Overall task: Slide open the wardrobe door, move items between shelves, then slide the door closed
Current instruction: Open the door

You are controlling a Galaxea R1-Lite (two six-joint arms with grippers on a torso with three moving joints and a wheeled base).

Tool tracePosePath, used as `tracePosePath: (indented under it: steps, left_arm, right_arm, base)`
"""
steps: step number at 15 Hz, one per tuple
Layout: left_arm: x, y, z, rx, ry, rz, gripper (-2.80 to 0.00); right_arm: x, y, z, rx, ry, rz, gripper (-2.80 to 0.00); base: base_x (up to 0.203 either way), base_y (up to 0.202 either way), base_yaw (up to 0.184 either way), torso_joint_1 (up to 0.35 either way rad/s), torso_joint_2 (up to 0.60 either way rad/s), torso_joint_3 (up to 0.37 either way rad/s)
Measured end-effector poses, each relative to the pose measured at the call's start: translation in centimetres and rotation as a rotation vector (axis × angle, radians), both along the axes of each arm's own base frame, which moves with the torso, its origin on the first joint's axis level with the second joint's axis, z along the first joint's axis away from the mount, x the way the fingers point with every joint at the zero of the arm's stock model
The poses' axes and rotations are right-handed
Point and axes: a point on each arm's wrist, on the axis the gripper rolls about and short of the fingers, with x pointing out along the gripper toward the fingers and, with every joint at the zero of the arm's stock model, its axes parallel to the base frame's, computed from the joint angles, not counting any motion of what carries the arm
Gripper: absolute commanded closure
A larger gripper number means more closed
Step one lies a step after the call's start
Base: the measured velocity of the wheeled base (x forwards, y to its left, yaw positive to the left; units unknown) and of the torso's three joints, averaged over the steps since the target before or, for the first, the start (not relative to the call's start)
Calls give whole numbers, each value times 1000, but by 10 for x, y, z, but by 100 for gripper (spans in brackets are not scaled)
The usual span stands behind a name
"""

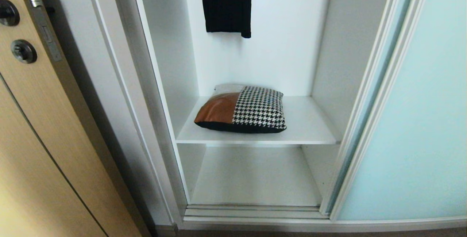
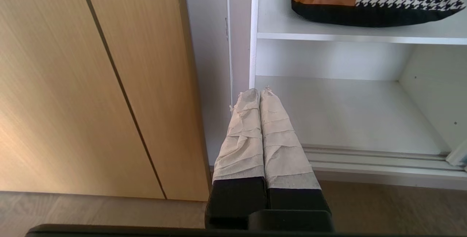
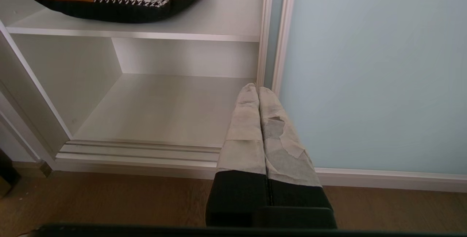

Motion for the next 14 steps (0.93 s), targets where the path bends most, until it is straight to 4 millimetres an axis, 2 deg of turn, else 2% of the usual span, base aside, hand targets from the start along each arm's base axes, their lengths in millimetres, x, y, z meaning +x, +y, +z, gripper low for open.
tracePosePath:
  steps: [14]
  left_arm:
    - [0, 0, 0, -3, 0, 1, 0]
  right_arm:
    - [0, 0, 0, 0, 0, 0, 0]
  base:
    - [0, 0, 0, 0, 0, 0]
